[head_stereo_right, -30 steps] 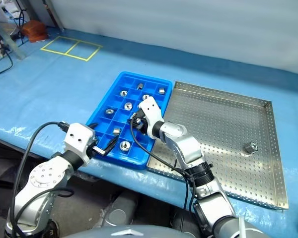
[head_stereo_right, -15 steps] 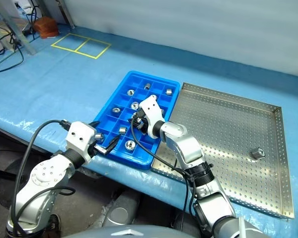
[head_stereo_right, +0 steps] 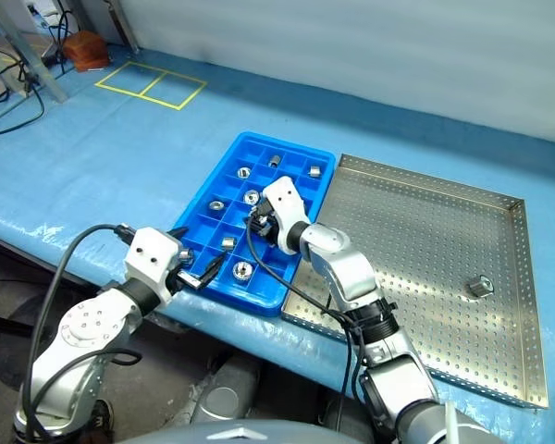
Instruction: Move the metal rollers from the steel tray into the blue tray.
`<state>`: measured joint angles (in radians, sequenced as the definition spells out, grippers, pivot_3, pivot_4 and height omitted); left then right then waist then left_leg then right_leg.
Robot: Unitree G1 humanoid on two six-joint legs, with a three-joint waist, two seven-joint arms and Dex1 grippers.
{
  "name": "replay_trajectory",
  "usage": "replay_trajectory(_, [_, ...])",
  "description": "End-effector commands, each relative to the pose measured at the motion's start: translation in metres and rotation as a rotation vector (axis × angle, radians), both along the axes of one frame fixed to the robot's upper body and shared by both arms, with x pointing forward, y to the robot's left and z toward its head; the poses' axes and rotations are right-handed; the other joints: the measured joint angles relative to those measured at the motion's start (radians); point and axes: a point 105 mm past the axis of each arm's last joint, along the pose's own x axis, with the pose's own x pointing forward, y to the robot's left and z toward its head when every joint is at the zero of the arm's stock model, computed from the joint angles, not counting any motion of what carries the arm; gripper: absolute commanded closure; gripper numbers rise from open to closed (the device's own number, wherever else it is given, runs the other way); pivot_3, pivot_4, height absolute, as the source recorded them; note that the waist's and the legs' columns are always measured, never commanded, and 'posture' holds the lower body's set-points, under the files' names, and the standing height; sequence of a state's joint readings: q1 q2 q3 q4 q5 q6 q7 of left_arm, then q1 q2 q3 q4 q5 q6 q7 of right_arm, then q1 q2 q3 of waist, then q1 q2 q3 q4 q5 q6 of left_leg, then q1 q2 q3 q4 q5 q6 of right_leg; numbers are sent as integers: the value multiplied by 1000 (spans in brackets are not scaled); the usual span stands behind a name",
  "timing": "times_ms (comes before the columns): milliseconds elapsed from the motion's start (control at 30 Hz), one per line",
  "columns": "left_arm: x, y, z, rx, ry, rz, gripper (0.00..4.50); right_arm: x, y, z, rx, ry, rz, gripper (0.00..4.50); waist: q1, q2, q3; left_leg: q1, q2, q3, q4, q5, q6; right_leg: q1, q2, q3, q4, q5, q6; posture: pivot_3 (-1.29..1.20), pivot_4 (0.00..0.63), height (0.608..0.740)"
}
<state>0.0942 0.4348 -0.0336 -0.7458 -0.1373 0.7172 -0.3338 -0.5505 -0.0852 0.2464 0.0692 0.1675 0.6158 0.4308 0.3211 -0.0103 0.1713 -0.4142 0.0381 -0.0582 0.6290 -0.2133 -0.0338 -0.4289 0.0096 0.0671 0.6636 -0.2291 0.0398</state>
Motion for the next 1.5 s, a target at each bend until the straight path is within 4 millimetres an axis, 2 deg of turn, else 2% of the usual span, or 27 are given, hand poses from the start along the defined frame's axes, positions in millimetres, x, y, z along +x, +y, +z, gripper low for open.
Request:
replay_trajectory(33, [2, -5, 8, -4, -31, -21, 0, 11, -1, 12, 9, -55, -26, 2809, 0, 0, 0, 0, 0, 0, 0, 0, 0, 0, 0, 0, 0, 0, 0, 480, 150, 740])
replay_trajectory(300, [2, -5, 7, -4, -27, -24, 0, 13, -2, 5, 4, -16, -25, 2809, 0, 0, 0, -1, 0, 0, -1, 0, 0, 0, 0, 0, -1, 2, 3, 482, 150, 740])
replay_trajectory(367, [2, -5, 6, -5, -26, -23, 0, 12, -2, 5, 5, -17, -14, 2057, 0, 0, 0, -1, 0, 0, -1, 0, 0, 0, 0, 0, -1, 1, 3, 482, 150, 740])
replay_trajectory(533, [3, -6, 5, -5, -21, -27, 0, 10, -4, 12, 11, -56, -27, 535, 0, 0, 0, -1, 0, 0, -1, 0, 0, 0, 0, 0, -1, 1, 2, 476, 150, 740])
replay_trajectory(667, [4, -11, 6, -19, -23, -45, 0, 8, -14, 27, 41, -107, -60, 535, 0, 0, 0, -1, 0, 0, -1, 0, 0, -1, 0, 0, -1, 1, 2, 456, 150, 740])
replay_trajectory(867, [17, -37, 14, -78, -53, -138, 0, -4, -53, 47, -5, -201, -154, 535, -1, 0, 0, -2, 0, 0, 0, 0, -1, 0, -1, 0, -3, 1, 2, 378, 150, 740])
replay_trajectory(1100, [46, -69, 28, -115, -104, -241, 0, -22, -113, 36, -171, -212, -372, 535, -35, 0, 0, -2, 0, 1, 1, 0, -1, 0, -1, 1, -3, 1, 2, 215, 150, 740])
replay_trajectory(1200, [50, -92, 29, -130, -91, -353, 0, -31, -136, 26, -216, -178, -479, 535, -80, 0, 0, -2, -1, 1, 1, 0, -1, 0, -1, 2, -4, 3, 5, 155, 150, 740])
replay_trajectory(1300, [48, -112, 27, -139, -73, -458, 0, -38, -156, 18, -254, -147, -591, 535, -145, 0, 0, -3, -1, 1, 2, 0, -1, 1, -1, 2, -4, 4, 5, 94, 150, 740])
replay_trajectory(1400, [48, -123, 23, -141, -57, -507, 0, -43, -173, 13, -310, -147, -689, 535, -222, 0, 0, -2, -1, 1, 2, 0, -1, 2, -1, 2, -4, 4, 5, 50, 150, 740])
replay_trajectory(1500, [47, -127, 16, -124, -34, -540, 0, -46, -195, 13, -297, -133, -824, 535, -287, 0, 0, -1, -1, 1, 2, 0, -1, 2, -1, 3, -2, 4, 5, 22, 150, 740])
